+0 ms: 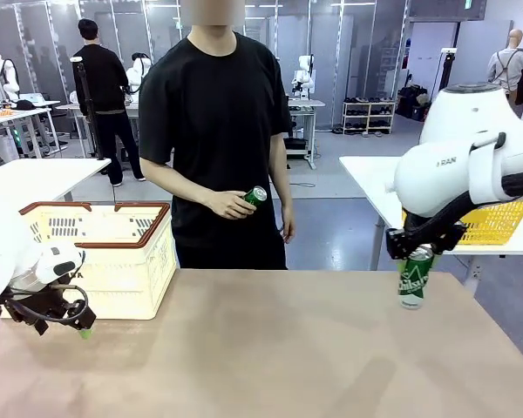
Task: Place the drinks into the Shopping basket.
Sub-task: Pick up one drink and place it into the Shopping basket.
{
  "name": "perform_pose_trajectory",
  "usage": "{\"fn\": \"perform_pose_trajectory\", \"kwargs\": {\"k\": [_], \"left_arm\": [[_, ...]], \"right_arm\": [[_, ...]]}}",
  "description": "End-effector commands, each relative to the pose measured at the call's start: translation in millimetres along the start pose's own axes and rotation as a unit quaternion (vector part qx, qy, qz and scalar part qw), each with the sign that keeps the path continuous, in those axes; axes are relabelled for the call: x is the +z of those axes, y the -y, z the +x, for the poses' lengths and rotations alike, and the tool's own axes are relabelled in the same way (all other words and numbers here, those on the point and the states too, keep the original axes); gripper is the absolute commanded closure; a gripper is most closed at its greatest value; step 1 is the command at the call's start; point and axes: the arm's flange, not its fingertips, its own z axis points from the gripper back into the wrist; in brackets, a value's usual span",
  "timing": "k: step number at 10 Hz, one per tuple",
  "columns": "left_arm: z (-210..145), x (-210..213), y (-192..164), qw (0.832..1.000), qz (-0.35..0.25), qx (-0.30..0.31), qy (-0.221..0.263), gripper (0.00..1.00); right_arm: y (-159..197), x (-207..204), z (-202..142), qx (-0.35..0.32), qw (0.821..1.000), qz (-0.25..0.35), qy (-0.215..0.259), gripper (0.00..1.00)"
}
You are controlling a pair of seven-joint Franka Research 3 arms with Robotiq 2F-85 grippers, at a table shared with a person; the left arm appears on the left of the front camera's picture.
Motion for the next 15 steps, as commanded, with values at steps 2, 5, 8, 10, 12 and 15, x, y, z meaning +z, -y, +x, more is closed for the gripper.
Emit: {"fn": "perform_pose_trajectory", "kwargs": {"k": [2,5,8,10,12,15], "left_arm": [[-0.4,-0.4,-0.1,1.0,0.0,0.001,-0.002,0.0],[-0.4,-0.4,-0.1,1.0,0.0,0.001,-0.002,0.0],[-0.4,-0.4,-0.1,1.0,0.0,0.001,-0.002,0.0],[-0.4,-0.4,-0.1,1.0,0.0,0.001,-0.002,0.0],[-0.4,-0.4,-0.1,1.0,0.0,0.001,-0.002,0.0],[-0.4,-0.4,-0.1,1.0,0.0,0.001,-0.002,0.0]], "right_arm": [[-54.7,11.4,-4.7,0.114,0.993,0.02,0.027,0.95],[-137.0,10.5,3.4,0.231,0.972,0.038,0.016,0.95],[-207.7,3.0,7.7,0.308,0.949,0.065,0.027,0.95],[-229.4,-4.2,12.5,0.325,0.941,0.081,0.05,0.95],[-240.4,-17.2,18.7,0.318,0.943,0.091,0.039,0.95],[-249.7,-41.6,17.2,0.328,0.937,0.113,0.039,0.95]]}}
